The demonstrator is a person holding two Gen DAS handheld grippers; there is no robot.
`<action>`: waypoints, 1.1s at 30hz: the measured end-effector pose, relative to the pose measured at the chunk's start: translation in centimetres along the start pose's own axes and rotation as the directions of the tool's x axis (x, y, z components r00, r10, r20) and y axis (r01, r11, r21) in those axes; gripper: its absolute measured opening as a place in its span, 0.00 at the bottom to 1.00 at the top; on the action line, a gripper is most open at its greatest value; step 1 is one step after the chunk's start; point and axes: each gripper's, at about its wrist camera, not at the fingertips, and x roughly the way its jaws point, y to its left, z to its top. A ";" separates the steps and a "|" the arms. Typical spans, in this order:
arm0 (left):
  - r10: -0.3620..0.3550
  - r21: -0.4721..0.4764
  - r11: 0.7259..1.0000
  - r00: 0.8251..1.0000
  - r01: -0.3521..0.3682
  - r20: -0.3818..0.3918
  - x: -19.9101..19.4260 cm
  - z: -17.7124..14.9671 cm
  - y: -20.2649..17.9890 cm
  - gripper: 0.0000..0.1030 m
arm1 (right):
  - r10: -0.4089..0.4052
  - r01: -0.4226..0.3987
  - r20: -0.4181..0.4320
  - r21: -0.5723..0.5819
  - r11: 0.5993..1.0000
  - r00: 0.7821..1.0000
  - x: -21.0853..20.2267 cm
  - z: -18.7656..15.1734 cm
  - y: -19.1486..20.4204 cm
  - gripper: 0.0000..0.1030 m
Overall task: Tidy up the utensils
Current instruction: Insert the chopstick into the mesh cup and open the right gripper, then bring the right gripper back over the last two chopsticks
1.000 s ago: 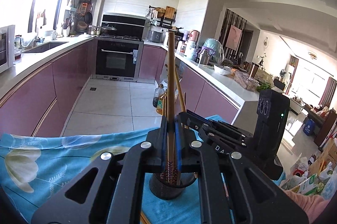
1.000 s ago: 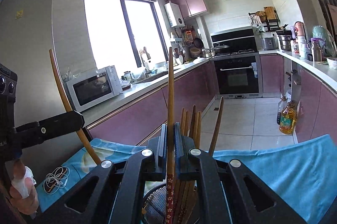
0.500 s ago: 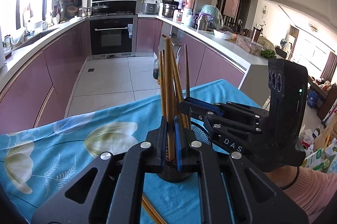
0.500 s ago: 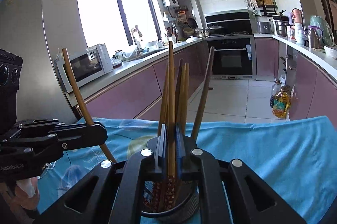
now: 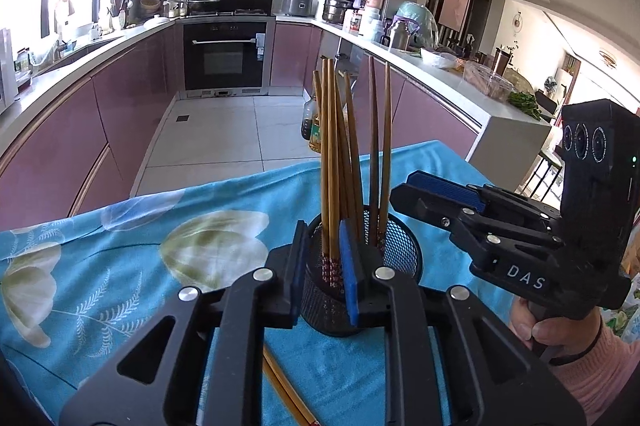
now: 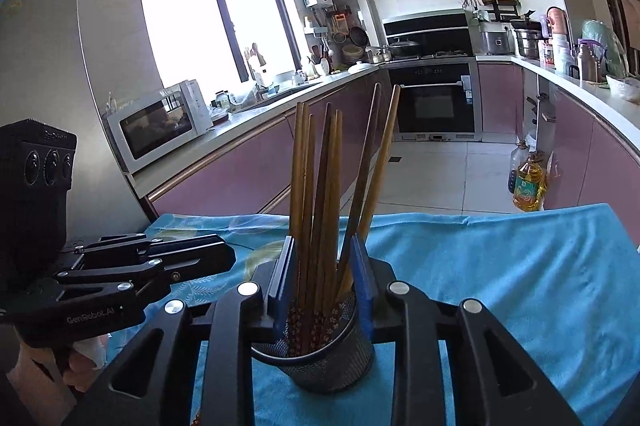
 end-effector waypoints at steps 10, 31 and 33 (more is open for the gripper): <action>0.072 -0.036 0.997 0.996 -0.070 0.048 -3.6 -3.4 1.0 0.30 | 0.095 -0.096 -0.018 -0.061 0.994 0.995 -2.9 -1.7 2.4 0.36; 0.152 -0.168 0.973 0.986 -0.161 -0.067 -5.7 -13.6 4.1 0.37 | 0.166 -0.223 -0.380 -0.113 0.968 0.910 1.8 -11.1 8.8 0.39; 0.146 -0.176 0.972 0.987 -0.156 -0.073 -5.6 -14.0 4.1 0.37 | 0.164 -0.222 -0.387 -0.110 0.969 0.907 1.8 -11.4 9.0 0.39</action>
